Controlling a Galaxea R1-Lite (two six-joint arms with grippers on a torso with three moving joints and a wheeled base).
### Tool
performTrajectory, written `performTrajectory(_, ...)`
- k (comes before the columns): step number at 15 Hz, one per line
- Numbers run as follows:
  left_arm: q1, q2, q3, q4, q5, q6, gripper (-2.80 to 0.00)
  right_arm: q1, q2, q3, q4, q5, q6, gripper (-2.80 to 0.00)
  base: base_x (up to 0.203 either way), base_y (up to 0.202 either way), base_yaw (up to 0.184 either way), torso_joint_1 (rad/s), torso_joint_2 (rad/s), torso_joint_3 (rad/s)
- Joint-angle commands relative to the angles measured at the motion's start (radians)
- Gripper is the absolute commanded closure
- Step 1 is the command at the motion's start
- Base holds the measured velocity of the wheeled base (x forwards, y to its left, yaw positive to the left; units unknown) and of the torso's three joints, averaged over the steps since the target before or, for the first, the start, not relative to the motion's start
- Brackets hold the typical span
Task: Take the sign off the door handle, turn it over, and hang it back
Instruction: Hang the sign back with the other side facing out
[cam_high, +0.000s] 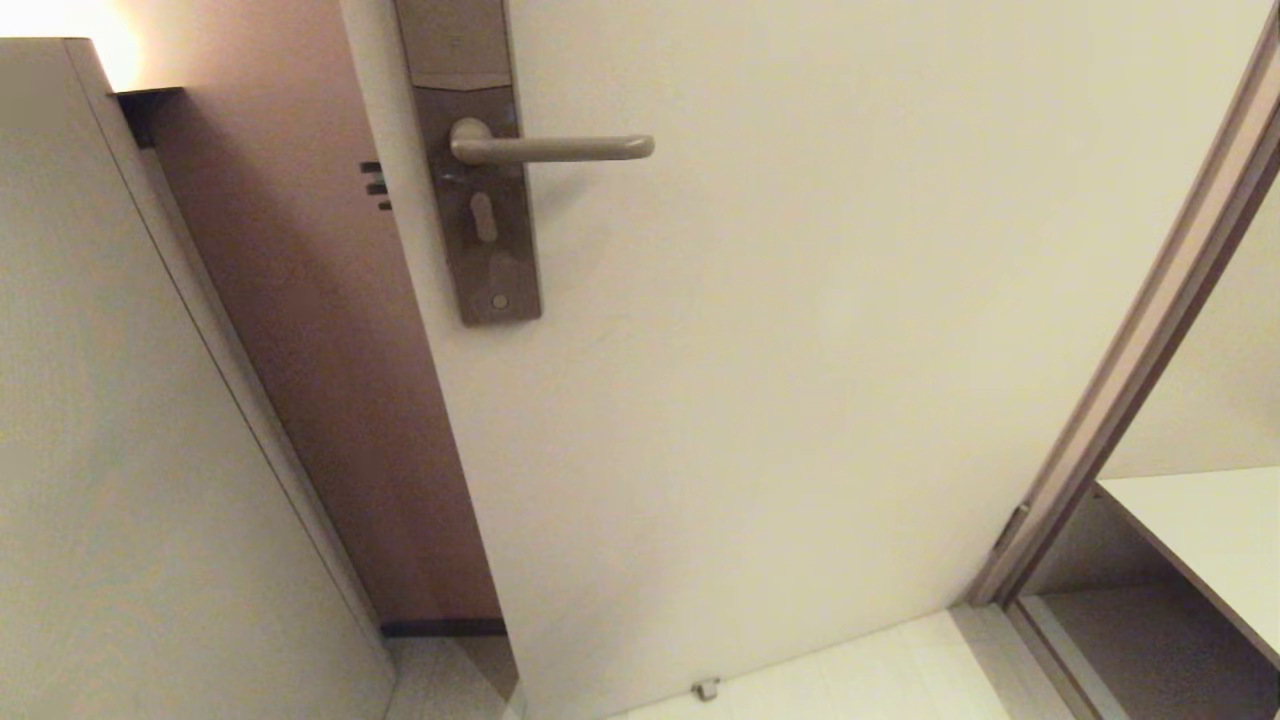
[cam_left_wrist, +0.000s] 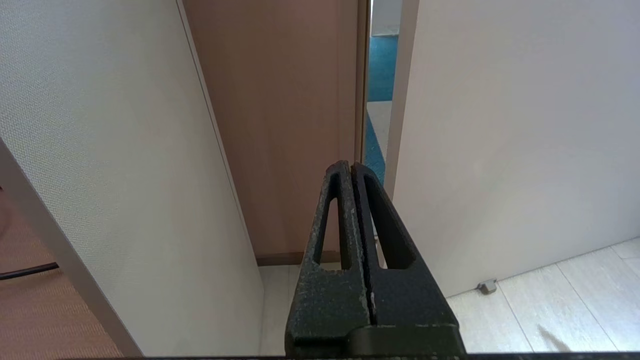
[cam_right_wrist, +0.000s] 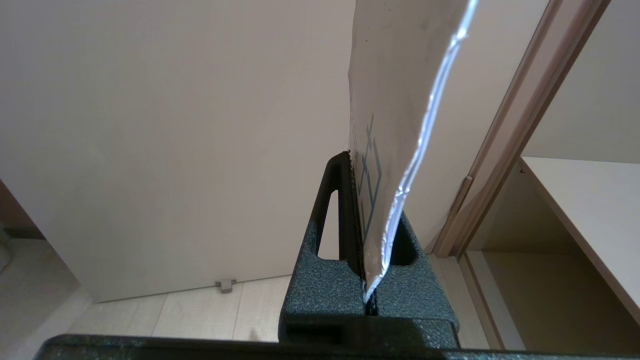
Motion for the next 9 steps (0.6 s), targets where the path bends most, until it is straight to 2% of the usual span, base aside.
performTrajectory(1,0.000,0.001,0.000,0.000,0.001,0.000,0.00,0.000,0.001,0.000,0.000,0.000,0.000,0.00,0.000,0.000,0.000,0.000,0.00,0.000)
performTrajectory(9,0.000,0.001,0.000,0.000,0.000,0.000,0.00,0.000,0.001,0.000,0.000,0.007,-0.028,0.00,0.000,0.000,0.000,0.000,0.00,0.000)
